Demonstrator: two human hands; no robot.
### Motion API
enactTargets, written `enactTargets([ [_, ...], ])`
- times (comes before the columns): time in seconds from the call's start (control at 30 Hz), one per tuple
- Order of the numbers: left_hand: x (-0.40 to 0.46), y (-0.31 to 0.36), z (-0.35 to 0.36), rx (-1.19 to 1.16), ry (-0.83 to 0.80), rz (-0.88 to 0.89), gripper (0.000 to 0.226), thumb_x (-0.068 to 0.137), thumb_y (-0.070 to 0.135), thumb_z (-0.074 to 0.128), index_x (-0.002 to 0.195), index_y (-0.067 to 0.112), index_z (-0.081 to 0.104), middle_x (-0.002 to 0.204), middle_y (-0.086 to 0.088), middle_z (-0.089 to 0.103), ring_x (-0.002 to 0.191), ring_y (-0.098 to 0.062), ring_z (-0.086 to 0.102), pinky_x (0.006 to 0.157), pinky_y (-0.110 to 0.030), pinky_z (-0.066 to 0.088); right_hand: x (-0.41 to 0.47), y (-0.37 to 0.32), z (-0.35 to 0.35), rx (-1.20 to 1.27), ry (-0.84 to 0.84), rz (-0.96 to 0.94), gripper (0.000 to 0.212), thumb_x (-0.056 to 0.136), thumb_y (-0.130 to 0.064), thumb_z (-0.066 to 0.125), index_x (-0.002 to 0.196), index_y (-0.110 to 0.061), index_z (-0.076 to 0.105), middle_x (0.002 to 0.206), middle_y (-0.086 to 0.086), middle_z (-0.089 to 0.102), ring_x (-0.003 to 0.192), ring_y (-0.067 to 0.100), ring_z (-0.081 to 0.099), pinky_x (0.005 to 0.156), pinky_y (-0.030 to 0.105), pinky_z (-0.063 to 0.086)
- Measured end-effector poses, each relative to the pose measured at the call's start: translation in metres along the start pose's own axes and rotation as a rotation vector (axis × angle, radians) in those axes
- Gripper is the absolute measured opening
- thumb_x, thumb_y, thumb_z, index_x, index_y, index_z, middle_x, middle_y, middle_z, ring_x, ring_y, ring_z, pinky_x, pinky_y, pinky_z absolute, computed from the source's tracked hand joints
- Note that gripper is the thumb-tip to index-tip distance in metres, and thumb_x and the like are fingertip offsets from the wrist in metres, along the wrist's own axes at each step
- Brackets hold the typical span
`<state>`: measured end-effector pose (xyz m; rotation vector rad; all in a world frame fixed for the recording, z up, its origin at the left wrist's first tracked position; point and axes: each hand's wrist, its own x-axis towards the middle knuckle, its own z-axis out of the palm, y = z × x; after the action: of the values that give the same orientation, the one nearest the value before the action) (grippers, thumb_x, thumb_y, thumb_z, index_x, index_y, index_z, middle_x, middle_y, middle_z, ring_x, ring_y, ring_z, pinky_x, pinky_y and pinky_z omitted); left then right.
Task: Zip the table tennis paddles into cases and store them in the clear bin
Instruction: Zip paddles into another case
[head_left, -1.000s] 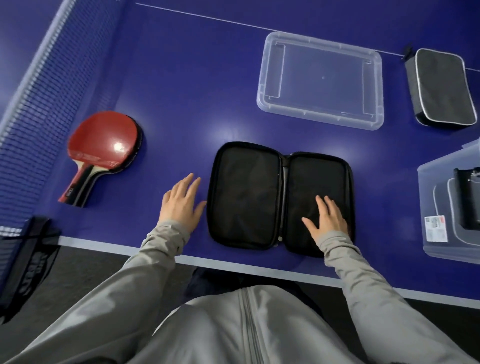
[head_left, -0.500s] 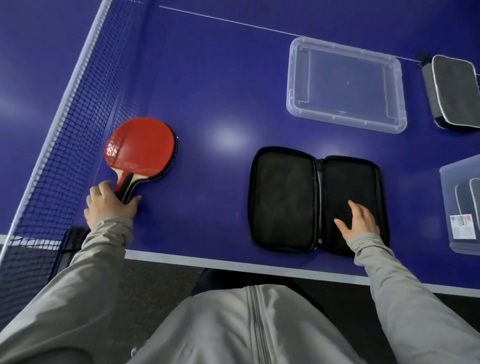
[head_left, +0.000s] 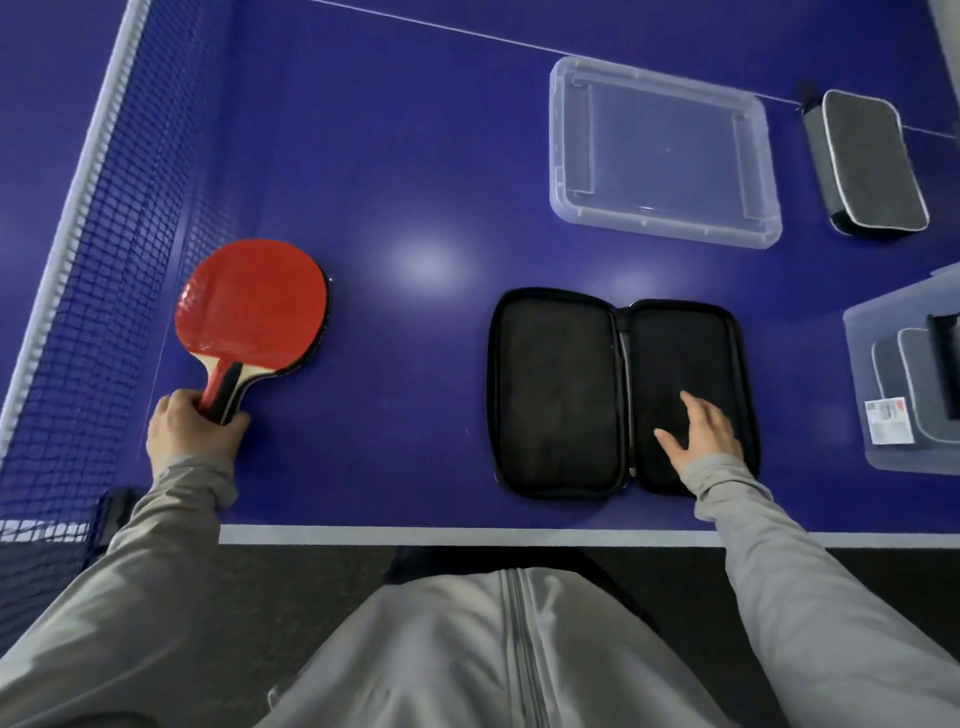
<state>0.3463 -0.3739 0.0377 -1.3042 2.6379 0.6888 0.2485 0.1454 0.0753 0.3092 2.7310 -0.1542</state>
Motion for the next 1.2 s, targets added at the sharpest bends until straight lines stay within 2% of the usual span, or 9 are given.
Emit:
enactTargets([
  [0.33, -0.042, 0.034, 0.016, -0.128, 0.113, -0.088, 0.03, 0.072, 0.021, 0.072, 0.089, -0.001, 0.06, 0.095, -0.024, 0.059, 0.087, -0.043, 0.057, 0.081, -0.049, 0.044, 0.016, 0.023, -0.005, -0.009, 0.037, -0.029, 0.065, 0.085, -0.029, 0.062, 0.14, -0.011, 0.034, 0.143, 0.014, 0.039, 0.132, 0.031, 0.035, 0.098, 0.046, 0.038],
  [0.53, -0.099, 0.088, 0.03, -0.213, 0.158, -0.054, 0.03, 0.073, 0.023, 0.072, 0.084, 0.0, 0.058, 0.09, -0.022, 0.059, 0.081, -0.039, 0.056, 0.076, -0.045, 0.043, 0.034, 0.059, -0.012, 0.017, 0.031, -0.042, 0.065, 0.085, -0.03, 0.062, 0.14, -0.011, 0.033, 0.143, 0.014, 0.039, 0.132, 0.031, 0.035, 0.098, 0.047, 0.038],
  [0.63, -0.144, 0.129, 0.05, -0.266, 0.175, -0.021, 0.03, 0.071, 0.021, 0.074, 0.08, 0.001, 0.055, 0.085, -0.019, 0.057, 0.074, -0.033, 0.052, 0.071, -0.04, 0.04, 0.045, 0.08, -0.016, 0.04, 0.027, -0.068, 0.064, 0.086, -0.03, 0.061, 0.14, -0.011, 0.033, 0.143, 0.015, 0.038, 0.132, 0.032, 0.034, 0.099, 0.047, 0.038],
  [0.73, -0.189, 0.171, 0.078, -0.302, 0.145, 0.007, 0.029, 0.069, 0.02, 0.076, 0.074, 0.006, 0.051, 0.077, -0.011, 0.052, 0.068, -0.024, 0.045, 0.067, -0.033, 0.034, 0.054, 0.1, -0.019, 0.046, 0.018, -0.109, 0.064, 0.086, -0.032, 0.06, 0.14, -0.011, 0.033, 0.144, 0.014, 0.038, 0.133, 0.031, 0.033, 0.1, 0.046, 0.037],
  [0.93, -0.273, 0.252, 0.141, -0.366, 0.067, 0.083, 0.033, 0.065, 0.017, 0.079, 0.07, 0.012, 0.046, 0.07, -0.005, 0.048, 0.065, -0.021, 0.043, 0.064, -0.028, 0.03, 0.067, 0.133, -0.02, 0.107, -0.002, -0.227, 0.065, 0.086, -0.032, 0.06, 0.141, -0.011, 0.033, 0.145, 0.012, 0.036, 0.135, 0.028, 0.031, 0.102, 0.044, 0.035],
  [1.2, -0.337, 0.324, 0.199, -0.367, -0.023, 0.092, 0.029, 0.066, 0.018, 0.077, 0.071, 0.011, 0.049, 0.075, -0.002, 0.048, 0.072, -0.026, 0.052, 0.065, -0.028, 0.034, 0.071, 0.154, -0.012, 0.074, -0.061, -0.344, 0.063, 0.089, -0.033, 0.055, 0.143, -0.014, 0.028, 0.147, 0.009, 0.032, 0.138, 0.024, 0.024, 0.103, 0.042, 0.035],
])
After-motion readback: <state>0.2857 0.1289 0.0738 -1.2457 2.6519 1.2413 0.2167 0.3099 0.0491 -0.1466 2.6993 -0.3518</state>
